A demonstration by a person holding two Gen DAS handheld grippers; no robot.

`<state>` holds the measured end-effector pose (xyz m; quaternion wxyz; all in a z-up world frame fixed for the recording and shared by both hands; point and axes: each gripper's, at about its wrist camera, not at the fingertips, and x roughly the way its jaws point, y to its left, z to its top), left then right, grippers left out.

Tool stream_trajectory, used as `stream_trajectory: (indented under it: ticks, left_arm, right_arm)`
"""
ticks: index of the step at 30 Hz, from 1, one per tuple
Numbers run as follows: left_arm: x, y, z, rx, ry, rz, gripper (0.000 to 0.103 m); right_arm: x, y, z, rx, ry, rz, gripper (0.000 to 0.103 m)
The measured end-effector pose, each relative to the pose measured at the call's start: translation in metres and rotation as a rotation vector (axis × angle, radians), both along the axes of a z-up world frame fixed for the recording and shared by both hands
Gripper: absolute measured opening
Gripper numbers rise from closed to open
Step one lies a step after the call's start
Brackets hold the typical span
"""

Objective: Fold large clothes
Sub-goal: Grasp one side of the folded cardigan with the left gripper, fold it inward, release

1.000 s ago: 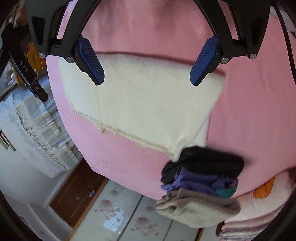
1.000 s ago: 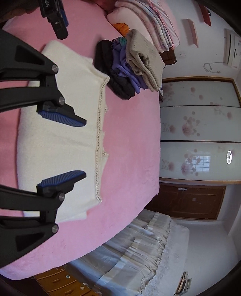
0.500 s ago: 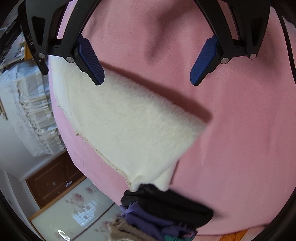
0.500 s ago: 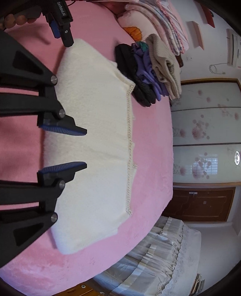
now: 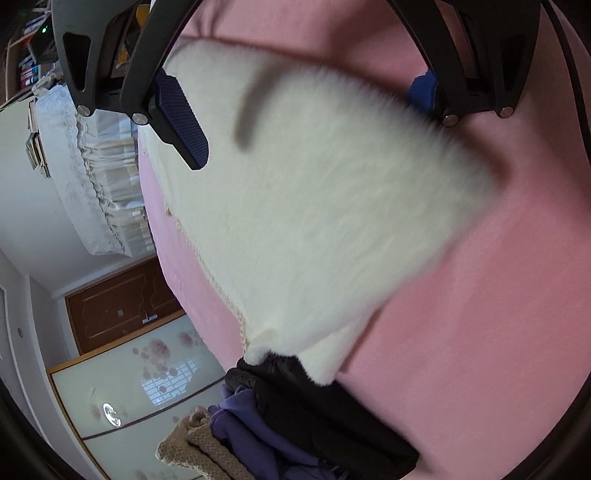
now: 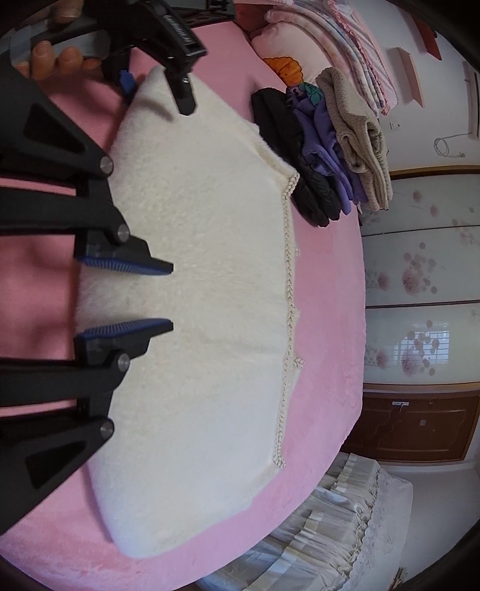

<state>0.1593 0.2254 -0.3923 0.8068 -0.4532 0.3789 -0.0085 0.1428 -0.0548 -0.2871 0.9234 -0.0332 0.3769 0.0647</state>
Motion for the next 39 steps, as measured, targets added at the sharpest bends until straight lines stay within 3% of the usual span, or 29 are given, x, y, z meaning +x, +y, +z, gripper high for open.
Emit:
stream_trajectory:
  ticks: [5,6,7,12,16,23,27,29,31,35,39]
  left_arm:
    - [0.022,-0.004,0.001,0.02,0.025,0.057,0.091]
    - [0.022,-0.005,0.003,0.034,0.036,0.075,0.079]
    - [0.023,-0.006,0.003,0.058,0.051,0.097,0.058]
    - [0.027,-0.013,0.016,0.118,0.046,0.115,0.033]
    - [0.026,-0.026,0.044,0.242,-0.007,0.096,0.022]
    - [0.031,-0.075,0.107,0.405,-0.179,0.027,0.018]
    - [0.04,-0.1,0.134,0.405,-0.24,-0.008,0.018]
    - [0.043,-0.116,0.145,0.395,-0.27,-0.032,0.018]
    - [0.045,-0.133,0.155,0.388,-0.305,-0.064,0.018]
    - [0.051,-0.192,0.169,0.401,-0.377,-0.17,0.018]
    - [0.056,-0.254,0.162,0.401,-0.415,-0.311,0.018]
  right_arm:
    - [0.016,-0.001,-0.008,-0.008,-0.008,-0.001,0.017]
    - [0.019,0.0,-0.008,-0.01,-0.012,0.0,0.017]
    - [0.023,0.0,-0.008,-0.012,-0.016,0.003,0.017]
    - [0.042,0.006,-0.013,-0.025,-0.008,0.032,0.017]
    - [0.05,0.012,-0.028,-0.068,0.035,0.042,0.017]
    - [0.051,0.0,-0.034,0.017,0.071,0.069,0.017]
    - [0.052,-0.013,-0.027,0.102,0.095,0.098,0.016]
    - [0.048,-0.029,-0.019,0.178,0.101,0.091,0.011]
    - [0.039,-0.05,-0.01,0.228,0.079,0.053,0.009]
    - [0.015,-0.1,0.004,0.209,0.007,-0.091,0.01]
    - [-0.012,-0.157,0.012,0.184,-0.038,-0.254,0.01]
